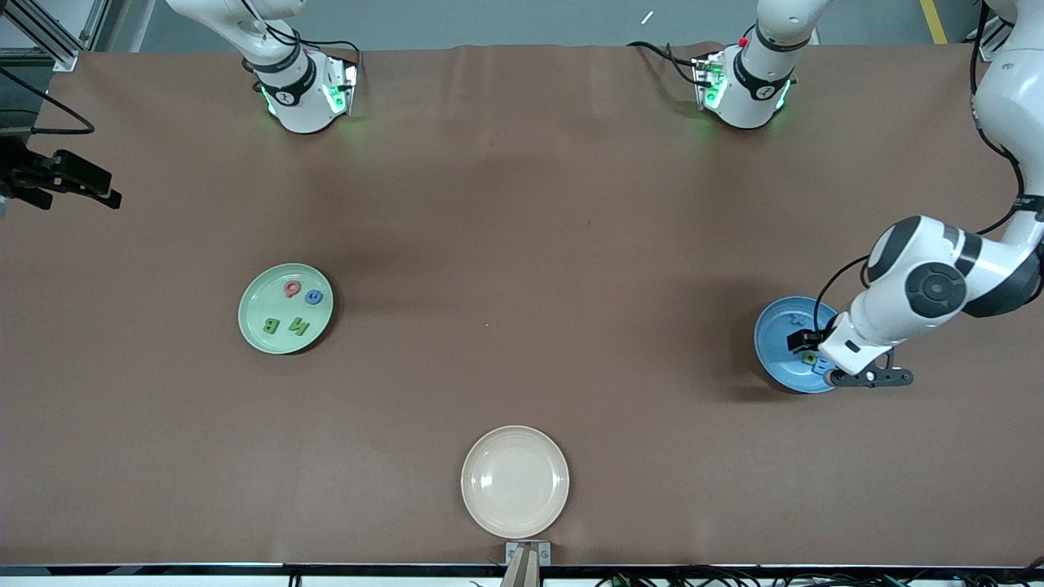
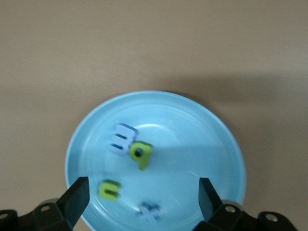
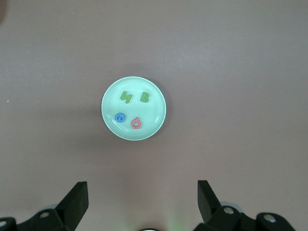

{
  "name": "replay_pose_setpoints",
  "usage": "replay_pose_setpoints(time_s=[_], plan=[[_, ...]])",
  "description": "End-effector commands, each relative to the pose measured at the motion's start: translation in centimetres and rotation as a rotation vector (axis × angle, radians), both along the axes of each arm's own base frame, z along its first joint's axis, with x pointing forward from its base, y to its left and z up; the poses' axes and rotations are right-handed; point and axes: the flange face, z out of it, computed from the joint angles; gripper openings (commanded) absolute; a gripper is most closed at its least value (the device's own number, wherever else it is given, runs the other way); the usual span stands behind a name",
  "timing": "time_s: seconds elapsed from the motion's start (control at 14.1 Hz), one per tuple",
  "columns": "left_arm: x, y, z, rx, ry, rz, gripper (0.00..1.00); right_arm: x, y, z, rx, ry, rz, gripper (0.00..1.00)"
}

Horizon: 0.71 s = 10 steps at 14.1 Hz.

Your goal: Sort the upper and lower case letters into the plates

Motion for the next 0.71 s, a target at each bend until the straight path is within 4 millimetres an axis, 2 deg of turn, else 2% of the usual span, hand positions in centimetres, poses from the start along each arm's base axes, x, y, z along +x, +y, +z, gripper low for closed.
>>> replay_pose_setpoints(time_s=[0.0, 0.28, 0.64], plan=[[-0.4, -1.5, 3.4, -0.007, 0.049, -0.027, 1.0, -0.7, 0.3, 0.3, 0.004, -0.017, -0.011, 1.0], [-0.8, -3.5, 5.7, -0.059, 0.081, -0.019, 1.0, -0.7, 0.0, 0.3, -0.006, -0.017, -0.014, 1.0], [-1.4, -9.0, 6.6, -0.068, 0.09, 0.009, 1.0, -0.8, -0.4, 0.2, -0.005, -0.012, -0.022, 1.0]])
